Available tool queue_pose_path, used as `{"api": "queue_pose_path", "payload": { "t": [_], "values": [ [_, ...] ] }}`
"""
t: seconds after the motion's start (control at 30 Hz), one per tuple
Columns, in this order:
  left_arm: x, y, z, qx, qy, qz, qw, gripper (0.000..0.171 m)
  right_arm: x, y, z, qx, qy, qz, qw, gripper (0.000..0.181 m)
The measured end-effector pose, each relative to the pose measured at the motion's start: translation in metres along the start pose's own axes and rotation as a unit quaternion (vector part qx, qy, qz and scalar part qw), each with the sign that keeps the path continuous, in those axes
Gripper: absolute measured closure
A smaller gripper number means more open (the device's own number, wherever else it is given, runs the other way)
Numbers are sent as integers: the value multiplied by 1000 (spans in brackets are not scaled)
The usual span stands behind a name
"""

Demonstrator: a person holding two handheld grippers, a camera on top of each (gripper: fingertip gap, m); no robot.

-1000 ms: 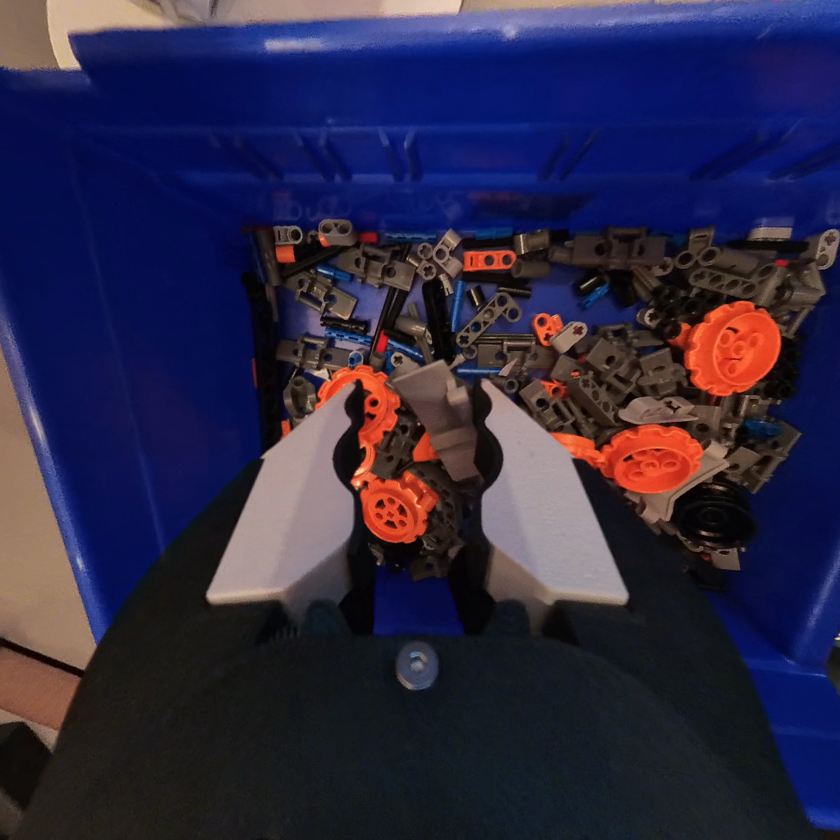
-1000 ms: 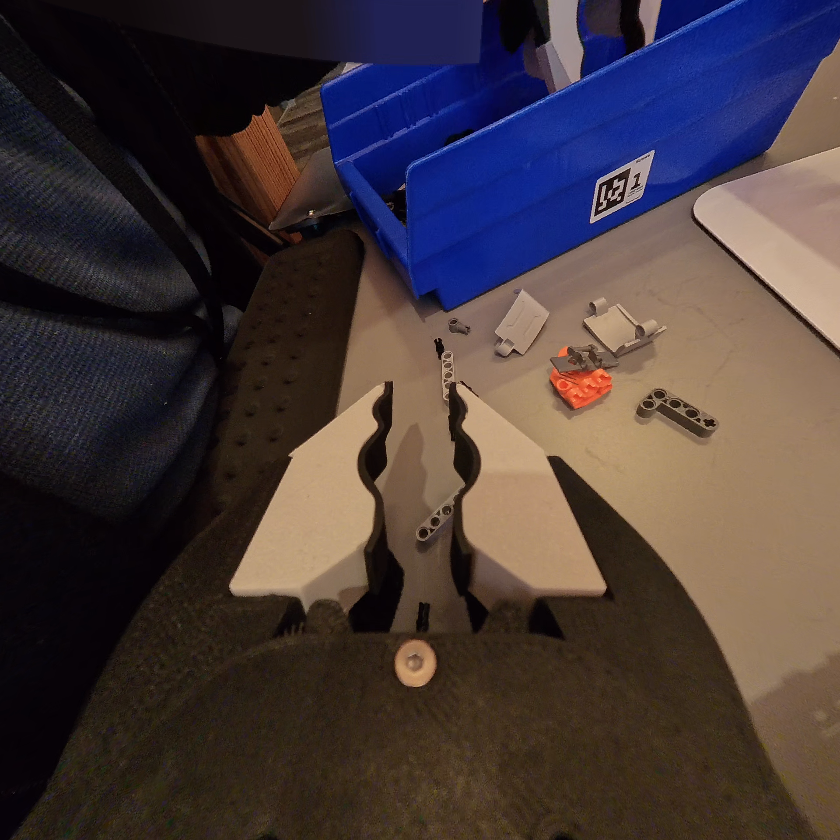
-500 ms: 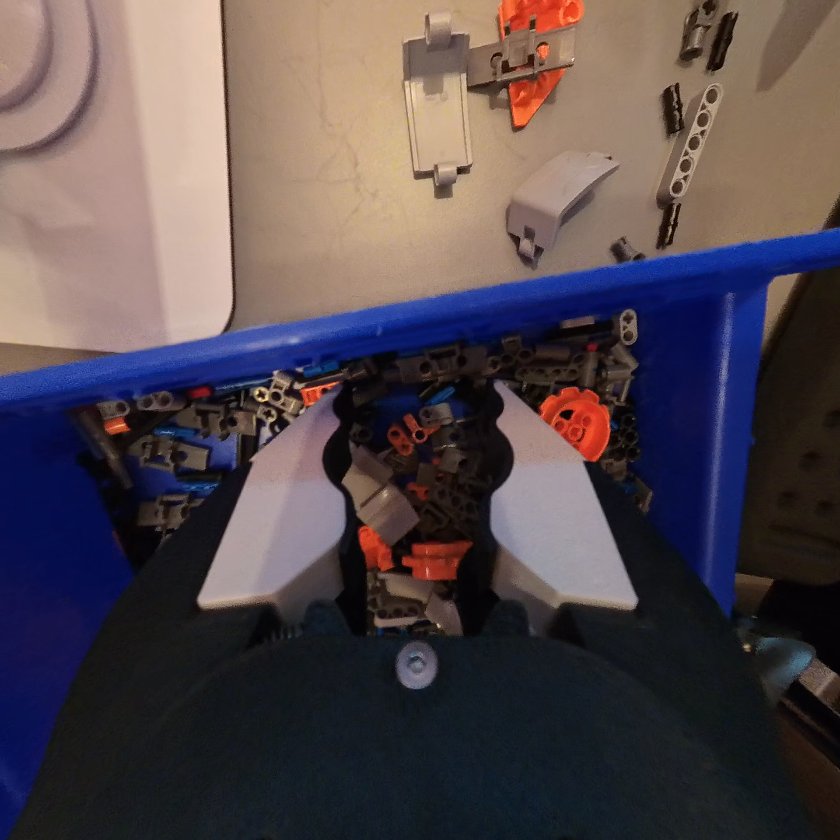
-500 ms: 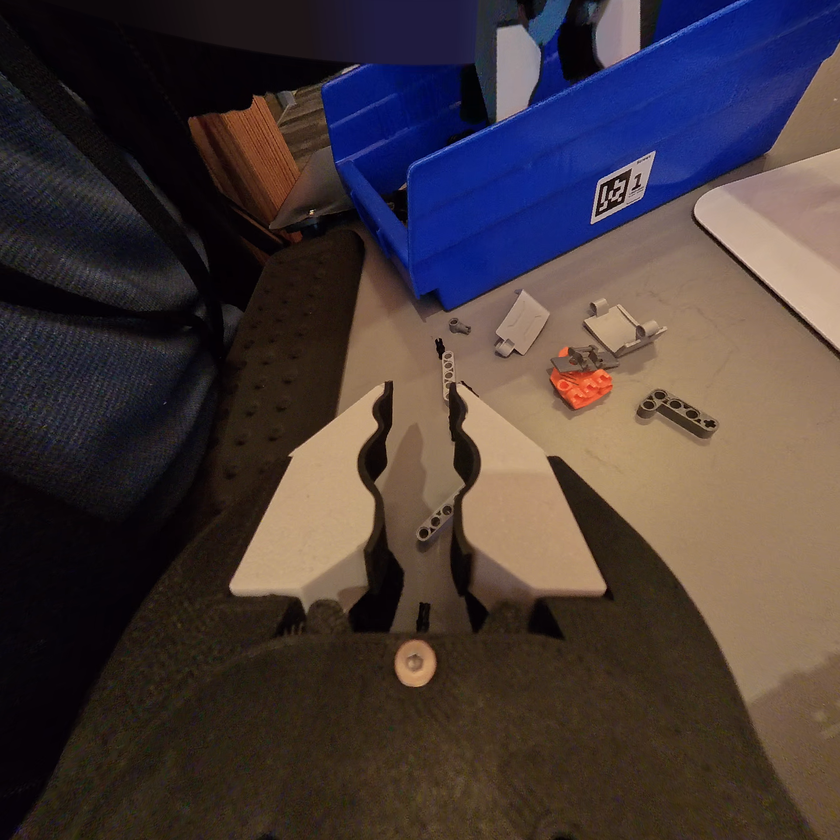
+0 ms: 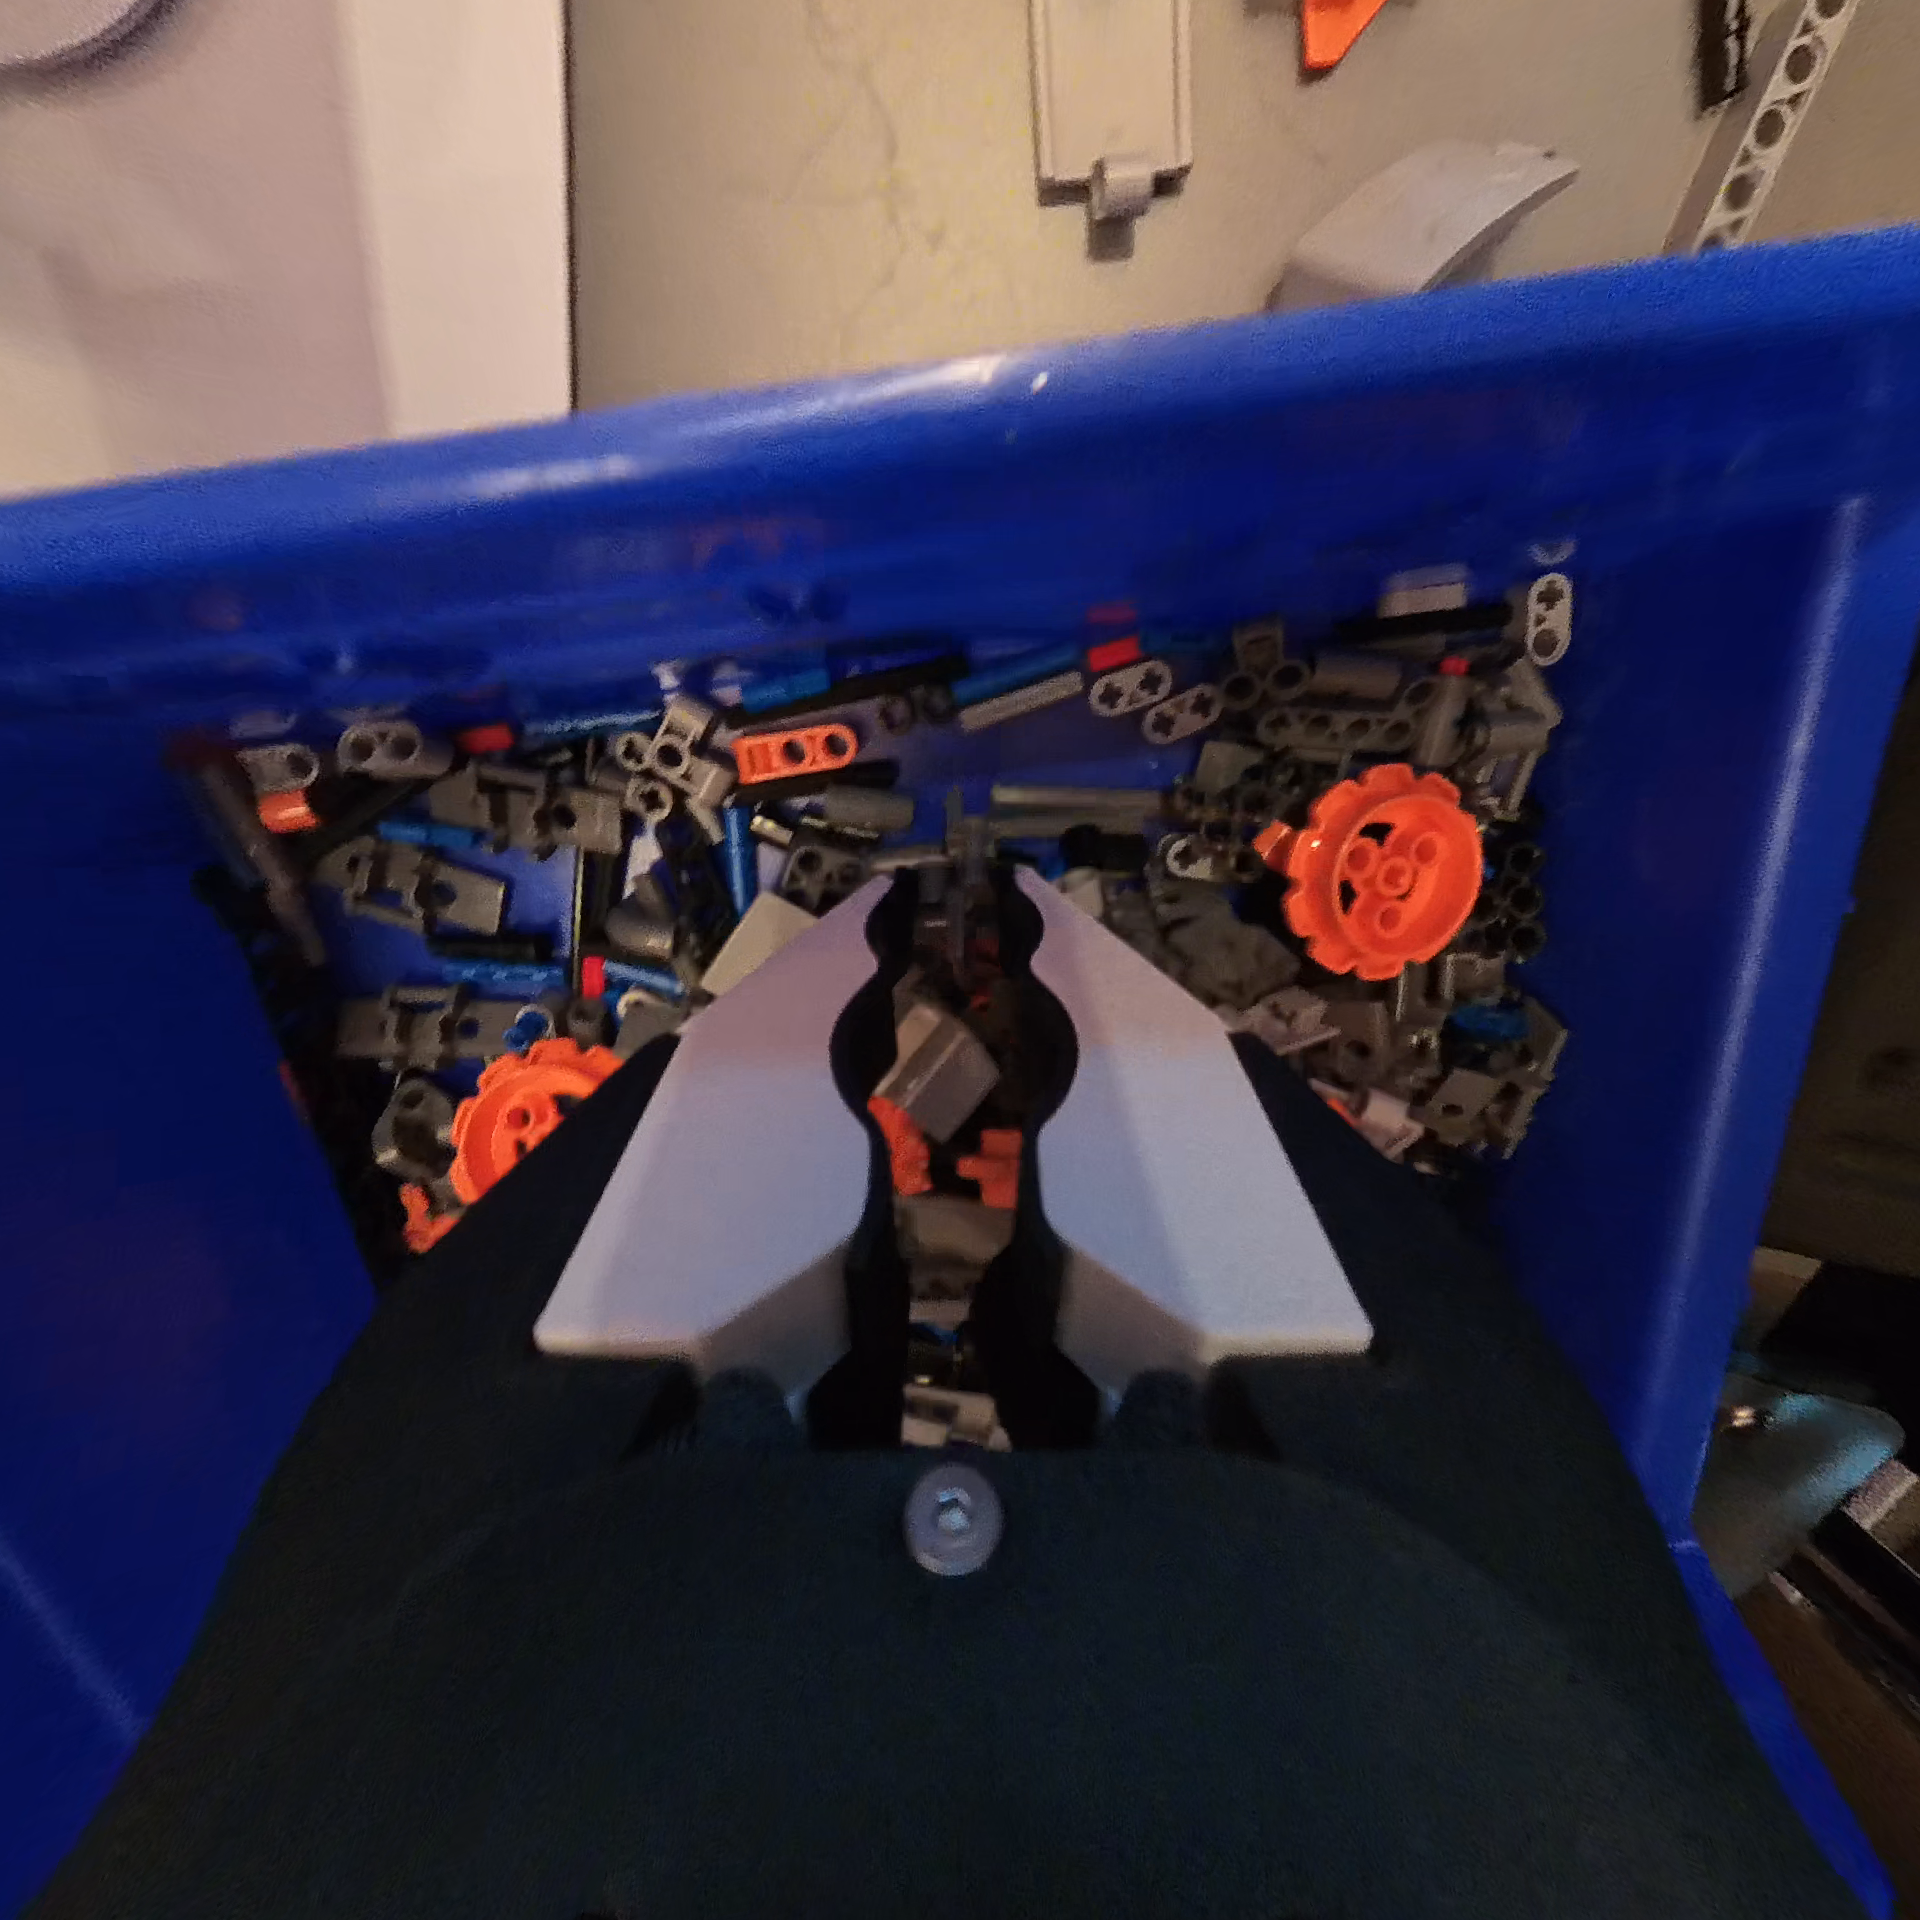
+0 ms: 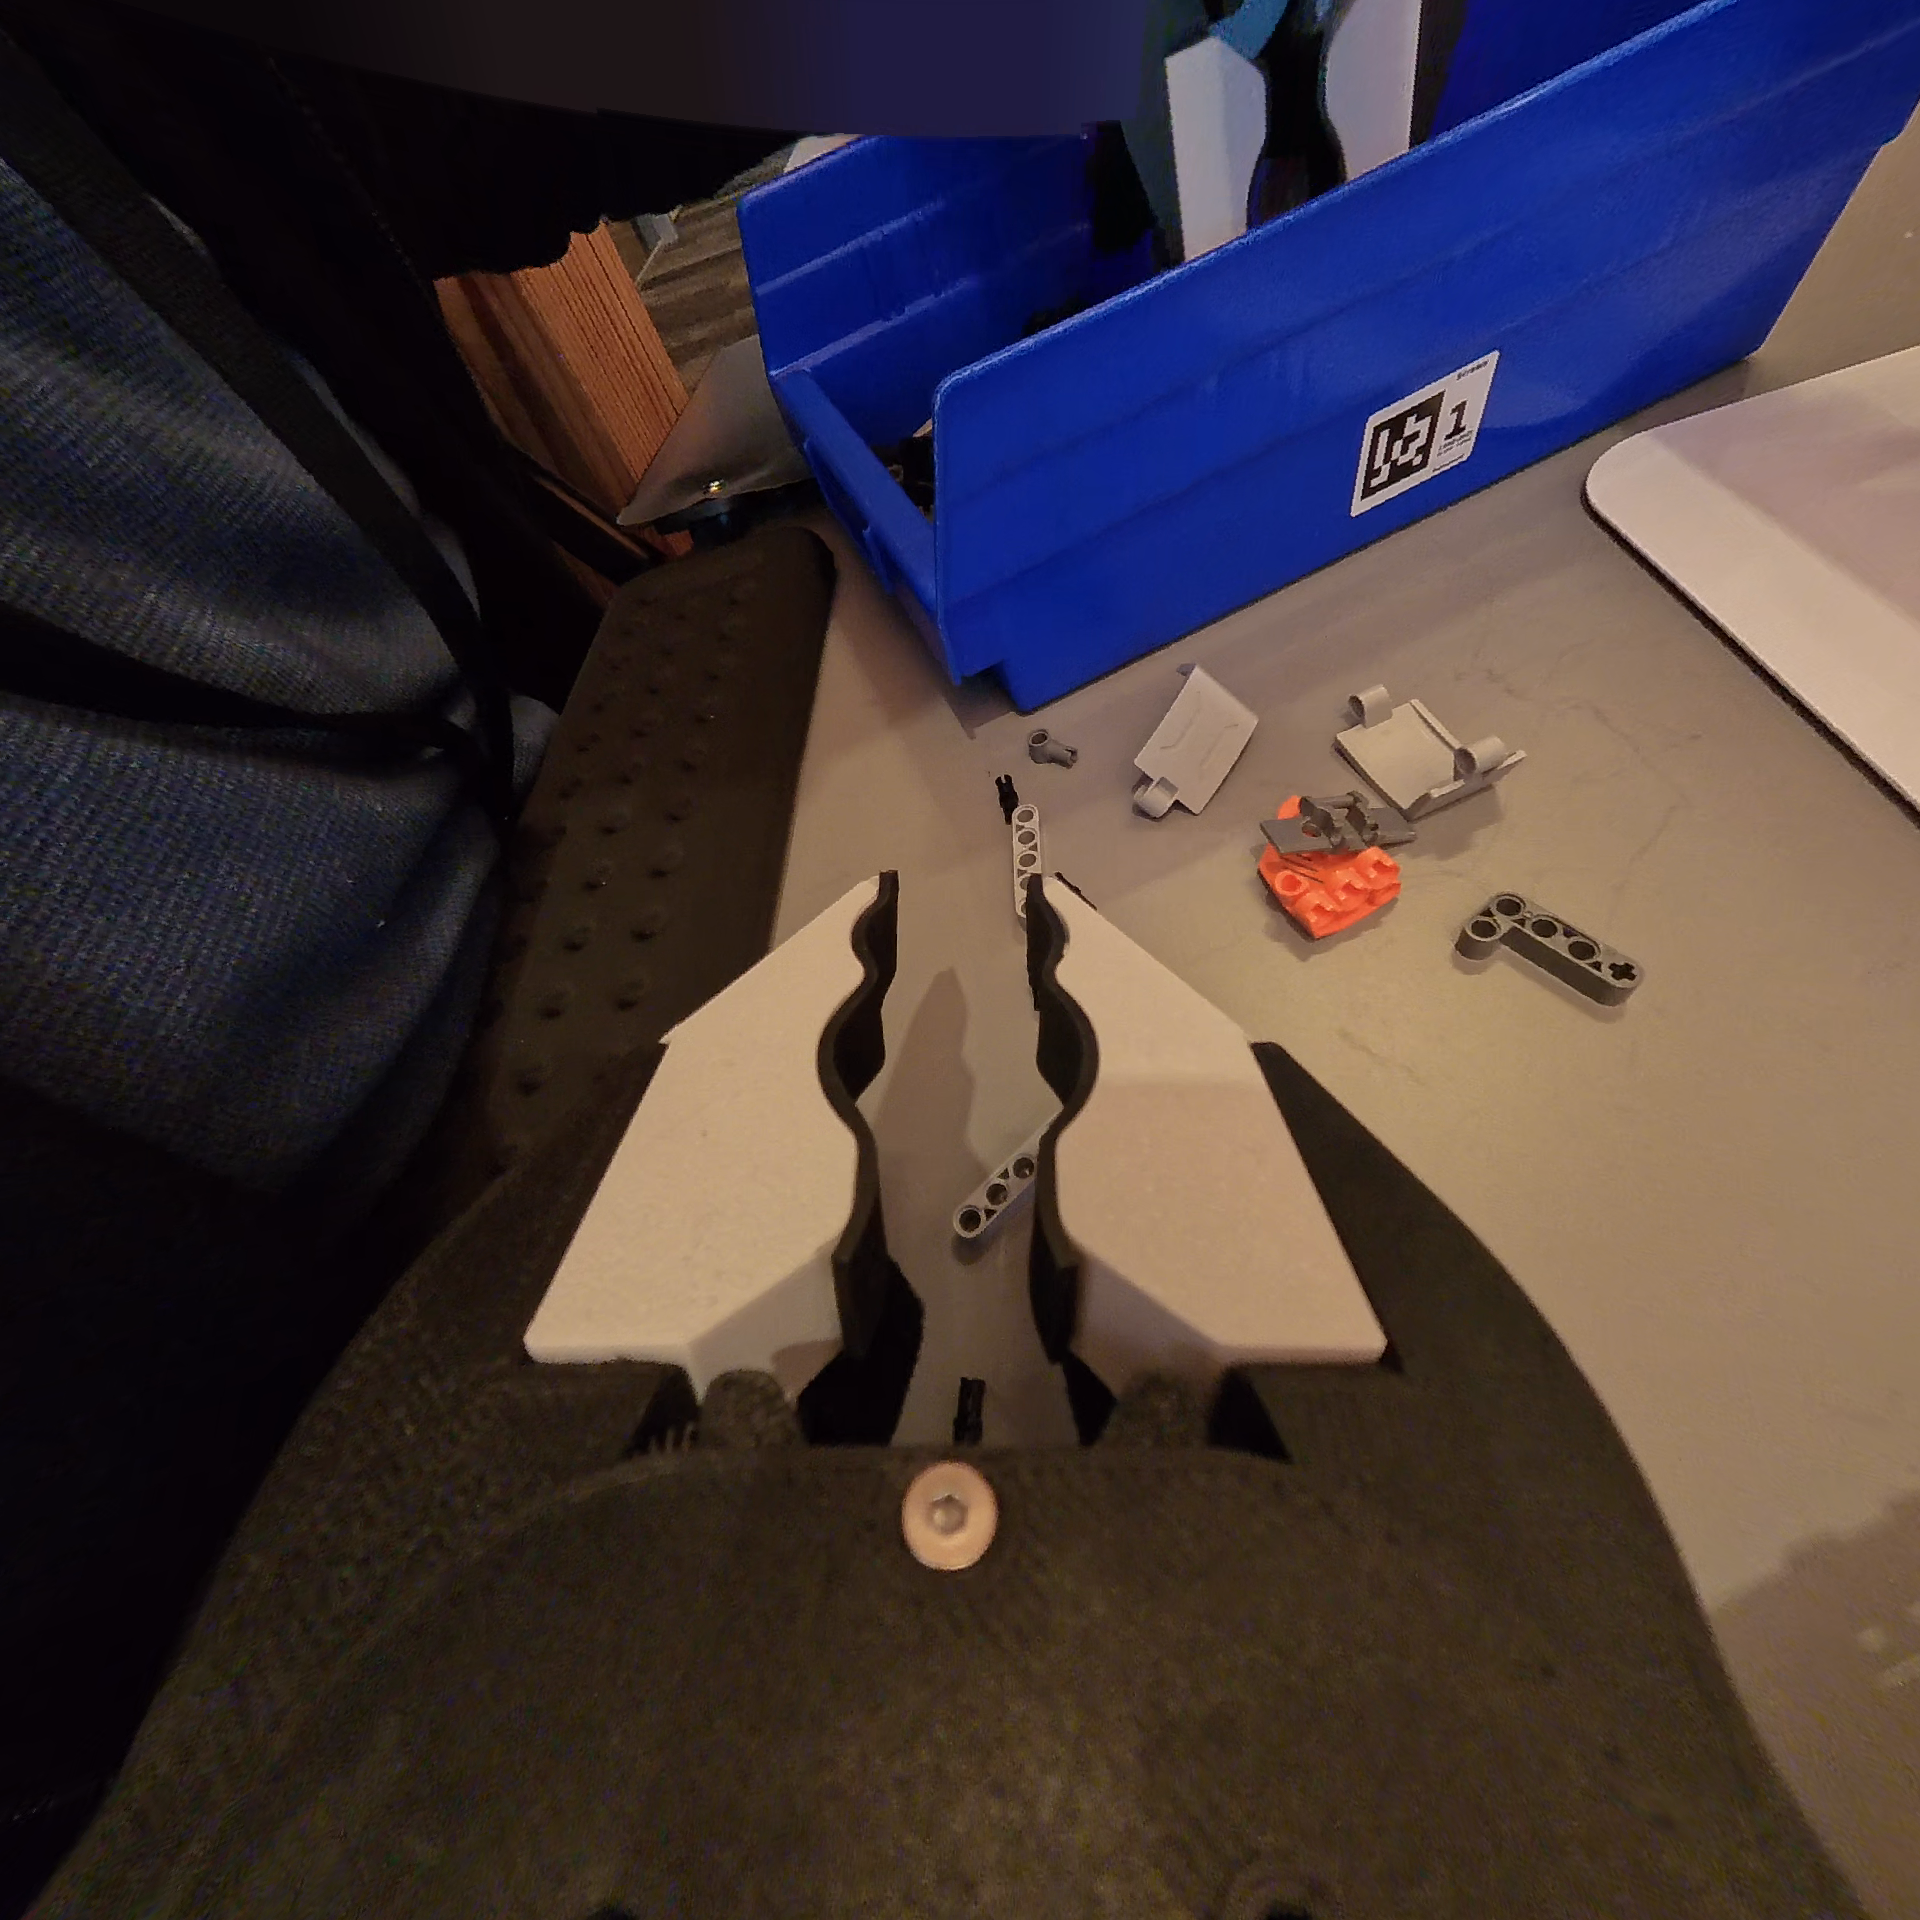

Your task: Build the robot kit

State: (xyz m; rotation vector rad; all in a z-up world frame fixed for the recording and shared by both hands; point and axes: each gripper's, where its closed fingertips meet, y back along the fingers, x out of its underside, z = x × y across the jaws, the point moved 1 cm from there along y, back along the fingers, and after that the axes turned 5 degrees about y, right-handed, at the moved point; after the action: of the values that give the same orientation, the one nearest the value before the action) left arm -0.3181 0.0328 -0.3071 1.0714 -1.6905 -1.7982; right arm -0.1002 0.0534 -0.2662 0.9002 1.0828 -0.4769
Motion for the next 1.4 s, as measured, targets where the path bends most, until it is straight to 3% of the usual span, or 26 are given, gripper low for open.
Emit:
{"api": "queue_pose_path", "payload": {
  "t": [0.37, 0.63, 0.9, 1.4],
  "values": [
    [30, 18, 37, -56, 50, 7, 997, 158, 0, 0, 0, 1, 1, 2, 1000, 159],
    [33, 26, 42, -71, 59, -4, 996, 141, 0, 0, -1, 2, 1, 1, 1000, 159],
    [26, 37, 18, -42, 29, -30, 998, 132, 0, 0, -1, 4, 3, 2, 1000, 159],
    [18, 22, -35, 38, -26, -14, 999, 124, -1, 0, 0, 5, 6, 2, 1000, 159]
  ]
}}
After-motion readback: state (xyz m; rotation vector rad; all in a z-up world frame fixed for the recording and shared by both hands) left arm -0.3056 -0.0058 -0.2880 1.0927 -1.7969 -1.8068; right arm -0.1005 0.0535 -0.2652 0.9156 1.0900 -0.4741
